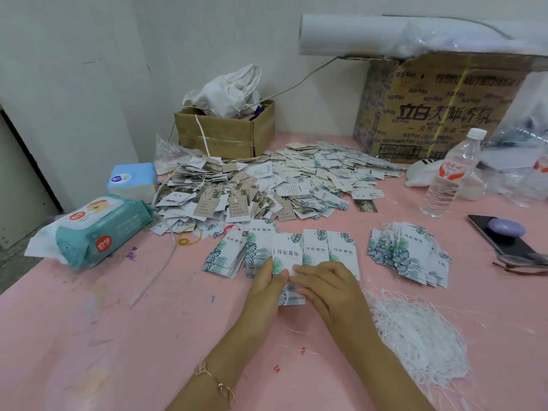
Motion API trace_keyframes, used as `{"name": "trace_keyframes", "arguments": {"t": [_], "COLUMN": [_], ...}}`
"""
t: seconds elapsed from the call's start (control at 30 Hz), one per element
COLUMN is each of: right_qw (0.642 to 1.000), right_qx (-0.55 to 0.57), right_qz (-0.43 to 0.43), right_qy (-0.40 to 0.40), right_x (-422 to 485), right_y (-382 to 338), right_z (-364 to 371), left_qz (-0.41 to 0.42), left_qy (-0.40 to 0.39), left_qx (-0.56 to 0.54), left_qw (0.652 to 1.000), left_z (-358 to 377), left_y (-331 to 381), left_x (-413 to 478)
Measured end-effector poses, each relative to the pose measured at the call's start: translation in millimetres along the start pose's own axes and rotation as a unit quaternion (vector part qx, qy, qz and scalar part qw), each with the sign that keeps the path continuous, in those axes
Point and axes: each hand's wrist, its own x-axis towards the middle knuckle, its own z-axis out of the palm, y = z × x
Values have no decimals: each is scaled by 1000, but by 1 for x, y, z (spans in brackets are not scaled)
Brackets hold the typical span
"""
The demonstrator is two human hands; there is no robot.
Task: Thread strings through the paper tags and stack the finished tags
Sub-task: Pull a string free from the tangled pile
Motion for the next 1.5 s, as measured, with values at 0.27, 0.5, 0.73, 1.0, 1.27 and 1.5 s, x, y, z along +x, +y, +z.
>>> {"name": "trace_keyframes", "arguments": {"t": [0.27, 0.5, 0.73, 1.0, 1.27, 1.5], "right_qw": [940, 880, 911, 909, 939, 949], "right_qx": [-81, -113, -109, 15, 154, 202], "right_qz": [301, 397, 364, 313, 247, 230], "right_qy": [-141, -236, -164, -275, -186, -73], "right_x": [7, -14, -13, -2, 6, -18], "right_y": [16, 11, 8, 9, -3, -4], "right_z": [-36, -59, -66, -70, -44, -15], "left_qz": [3, 48, 198, 165, 180, 169], "left_qy": [-46, -21, -20, -39, -79, -73], "left_qx": [50, 47, 115, 200, 294, 294], "left_qw": [998, 997, 973, 965, 935, 938], "left_z": [-5, -11, -15, -11, -6, -6], "left_y": [-7, -8, 2, 1, -11, -10], "left_x": [-9, -12, -17, -16, -18, -13]}}
